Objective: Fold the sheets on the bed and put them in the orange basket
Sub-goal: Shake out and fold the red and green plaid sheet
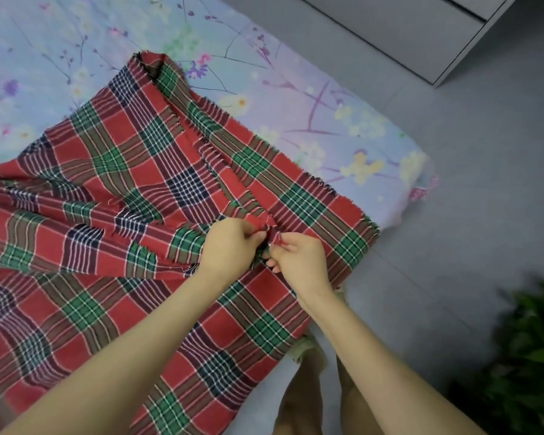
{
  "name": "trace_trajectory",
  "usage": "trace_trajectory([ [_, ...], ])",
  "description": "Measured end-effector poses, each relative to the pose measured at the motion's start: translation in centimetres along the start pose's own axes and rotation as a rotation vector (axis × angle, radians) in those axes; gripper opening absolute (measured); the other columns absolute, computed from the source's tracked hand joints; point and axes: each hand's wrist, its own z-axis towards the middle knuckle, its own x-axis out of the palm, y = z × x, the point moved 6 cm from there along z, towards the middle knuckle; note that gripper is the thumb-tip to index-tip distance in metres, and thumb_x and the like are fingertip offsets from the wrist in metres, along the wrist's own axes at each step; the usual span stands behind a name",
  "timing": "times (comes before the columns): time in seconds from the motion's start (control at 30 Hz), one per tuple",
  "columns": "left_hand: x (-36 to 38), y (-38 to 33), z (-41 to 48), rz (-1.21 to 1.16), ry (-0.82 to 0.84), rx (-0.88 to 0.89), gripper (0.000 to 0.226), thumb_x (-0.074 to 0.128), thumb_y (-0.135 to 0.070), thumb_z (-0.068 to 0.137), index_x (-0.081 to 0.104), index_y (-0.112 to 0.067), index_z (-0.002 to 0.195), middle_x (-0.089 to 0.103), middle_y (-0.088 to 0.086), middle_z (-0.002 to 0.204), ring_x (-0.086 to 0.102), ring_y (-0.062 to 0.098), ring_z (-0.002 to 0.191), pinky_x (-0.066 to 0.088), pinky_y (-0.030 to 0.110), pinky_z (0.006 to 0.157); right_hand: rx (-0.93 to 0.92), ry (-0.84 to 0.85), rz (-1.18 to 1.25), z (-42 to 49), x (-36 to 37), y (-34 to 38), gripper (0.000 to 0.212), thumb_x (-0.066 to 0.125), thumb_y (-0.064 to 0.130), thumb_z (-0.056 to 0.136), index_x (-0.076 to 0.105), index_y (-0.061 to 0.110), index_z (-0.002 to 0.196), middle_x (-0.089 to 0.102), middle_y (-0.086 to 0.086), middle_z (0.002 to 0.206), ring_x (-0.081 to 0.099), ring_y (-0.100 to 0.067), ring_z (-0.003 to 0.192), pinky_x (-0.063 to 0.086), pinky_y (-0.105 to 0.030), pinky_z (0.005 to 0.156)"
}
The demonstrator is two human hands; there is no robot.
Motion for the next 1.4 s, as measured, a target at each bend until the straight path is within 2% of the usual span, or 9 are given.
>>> trace_trajectory([
  [0.27, -0.7, -0.7, -0.2, -0.109, -0.096, -0.076, 0.048, 0.053, -0.019, 0.094, 0.051, -0.01, 0.048, 0.04, -0.008, 0.037, 0.037, 0.007, 0.04, 0.028, 0.021, 0.047, -0.19, -0.081, -0.107, -0.3, 1.4, 1.5, 0.017, 0.053, 0.003, 0.086, 0.065, -0.002, 0.075, 0.067, -0.016, 0.068, 0.065, -0.033, 0.068, 0.055, -0.049, 0.064],
  [0.37, -0.6, -0.4, 0.2, -0.185, -0.058, -0.137, 0.054, 0.052, -0.026, 0.095, 0.046, -0.011, 0.044, 0.036, -0.005, 0.029, 0.033, 0.009, 0.035, 0.028, 0.022, 0.047, -0.22, 0.011, -0.186, -0.8, 1.5, 2.4, 0.027, 0.049, -0.003, 0.085, 0.069, 0.013, 0.076, 0.067, 0.008, 0.065, 0.058, -0.003, 0.061, 0.05, -0.017, 0.058],
  [0.43, -0.5, 0.0, 0.2, -0.277, -0.048, -0.177, 0.055, 0.059, -0.038, 0.09, 0.058, 0.004, 0.055, 0.05, 0.003, 0.037, 0.041, 0.013, 0.039, 0.033, 0.023, 0.048, -0.2, 0.064, -0.272, -1.1, 1.5, 2.4, 0.028, 0.046, -0.005, 0.082, 0.058, 0.015, 0.066, 0.053, 0.008, 0.055, 0.042, -0.007, 0.052, 0.032, -0.02, 0.049],
  [0.6, 0.1, 1.8, 0.5, -0.381, -0.028, -0.297, 0.039, 0.066, -0.025, 0.087, 0.064, 0.006, 0.064, 0.066, 0.023, 0.07, 0.067, 0.034, 0.065, 0.058, 0.044, 0.066, -0.039, 0.212, -0.253, -0.6, 2.1, 0.2, 0.05, 0.043, -0.006, 0.089, 0.058, 0.023, 0.127, 0.041, 0.003, 0.089, 0.044, -0.016, 0.076, 0.037, -0.023, 0.067],
  [0.73, 0.1, -0.6, 1.3, -0.074, -0.002, -0.105, 0.042, 0.058, -0.021, 0.092, 0.055, 0.002, 0.058, 0.048, 0.01, 0.048, 0.048, 0.028, 0.046, 0.036, 0.027, 0.046, -0.093, 0.099, -0.252, 0.0, -1.6, -1.0, 0.049, 0.046, -0.005, 0.091, 0.06, 0.027, 0.125, 0.047, 0.002, 0.096, 0.05, -0.017, 0.081, 0.044, -0.026, 0.076],
  [0.9, 0.0, -9.1, 0.9, 0.159, 0.124, 0.255, 0.033, 0.051, -0.017, 0.095, 0.049, -0.002, 0.065, 0.042, 0.009, 0.06, 0.048, 0.033, 0.064, 0.036, 0.031, 0.061, 0.019, -0.25, -0.283, 1.8, -10.1, -4.5, 0.039, 0.047, -0.004, 0.088, 0.062, 0.013, 0.119, 0.056, 0.004, 0.1, 0.054, -0.006, 0.075, 0.045, -0.012, 0.067],
  [1.07, 0.2, -18.8, 1.0, 0.233, 0.135, 0.515, 0.042, 0.05, -0.012, 0.093, 0.032, -0.012, 0.056, 0.023, 0.002, 0.056, 0.026, 0.015, 0.051, 0.024, 0.033, 0.07, 0.142, -0.431, -0.302, 3.6, -16.6, -8.5, 0.041, 0.053, -0.001, 0.079, 0.065, 0.011, 0.117, 0.065, -0.007, 0.095, 0.056, -0.021, 0.085, 0.047, -0.036, 0.079],
  [1.23, 6.9, -14.9, 3.4, 0.254, 0.298, 0.315, 0.036, 0.051, -0.016, 0.095, 0.044, -0.003, 0.062, 0.055, 0.019, 0.075, 0.058, 0.034, 0.094, 0.03, 0.026, 0.064, 0.184, -0.412, -0.327, 6.8, -19.0, -11.6, 0.052, 0.057, -0.001, 0.079, 0.054, 0.01, 0.13, 0.055, -0.005, 0.099, 0.053, -0.02, 0.09, 0.047, -0.041, 0.09],
  [1.4, 11.3, -8.8, 3.9, 0.085, 0.287, 0.037, 0.022, 0.053, -0.015, 0.095, 0.057, -0.004, 0.076, 0.06, 0.017, 0.077, 0.053, 0.029, 0.069, 0.032, 0.029, 0.06, 0.214, -0.243, -0.375, 11.1, -17.7, -13.6, 0.064, 0.063, 0.005, 0.081, 0.041, 0.017, 0.14, 0.053, -0.012, 0.13, 0.055, -0.027, 0.109, 0.047, -0.039, 0.095],
])
